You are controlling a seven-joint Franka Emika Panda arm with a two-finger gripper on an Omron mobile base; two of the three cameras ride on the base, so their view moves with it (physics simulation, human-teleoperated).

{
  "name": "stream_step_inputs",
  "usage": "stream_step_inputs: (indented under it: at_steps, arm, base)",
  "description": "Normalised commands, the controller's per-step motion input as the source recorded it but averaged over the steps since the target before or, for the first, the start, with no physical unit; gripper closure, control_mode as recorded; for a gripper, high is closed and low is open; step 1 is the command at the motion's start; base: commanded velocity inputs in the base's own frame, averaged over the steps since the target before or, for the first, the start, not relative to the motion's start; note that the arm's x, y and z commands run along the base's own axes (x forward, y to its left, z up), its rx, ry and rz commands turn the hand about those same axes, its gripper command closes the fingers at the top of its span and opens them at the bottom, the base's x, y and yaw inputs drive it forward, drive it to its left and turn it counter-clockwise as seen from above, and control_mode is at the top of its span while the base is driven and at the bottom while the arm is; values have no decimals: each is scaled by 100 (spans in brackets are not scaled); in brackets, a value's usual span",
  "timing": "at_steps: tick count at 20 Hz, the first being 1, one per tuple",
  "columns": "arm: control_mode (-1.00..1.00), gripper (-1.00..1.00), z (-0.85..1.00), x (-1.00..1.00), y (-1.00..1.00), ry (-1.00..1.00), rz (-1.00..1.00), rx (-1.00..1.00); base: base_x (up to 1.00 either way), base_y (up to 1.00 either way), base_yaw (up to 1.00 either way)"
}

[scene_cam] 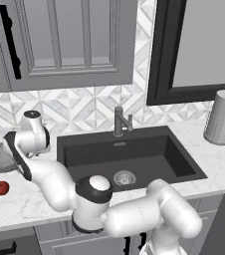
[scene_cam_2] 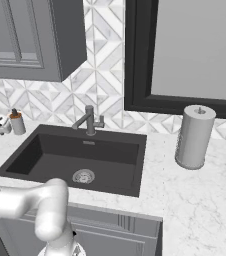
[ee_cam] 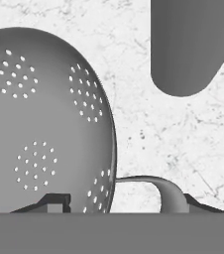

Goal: Put the colander in the sink, put the apple in the colander, and turn on the sink faucet and pour water over the colander.

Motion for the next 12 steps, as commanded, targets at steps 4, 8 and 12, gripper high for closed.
stream_step_inputs:
  at_steps: [4,8,12]
  arm:
    - [-100,100,0,-37,-15,-13,-4,11]
    - [-100,100,9,-18,-24,-7,-5,16]
    - [-100,100,30,-47,-64,0,-4,11]
  base:
    - [0,0,0]
    - [0,0,0]
    - [0,0,0]
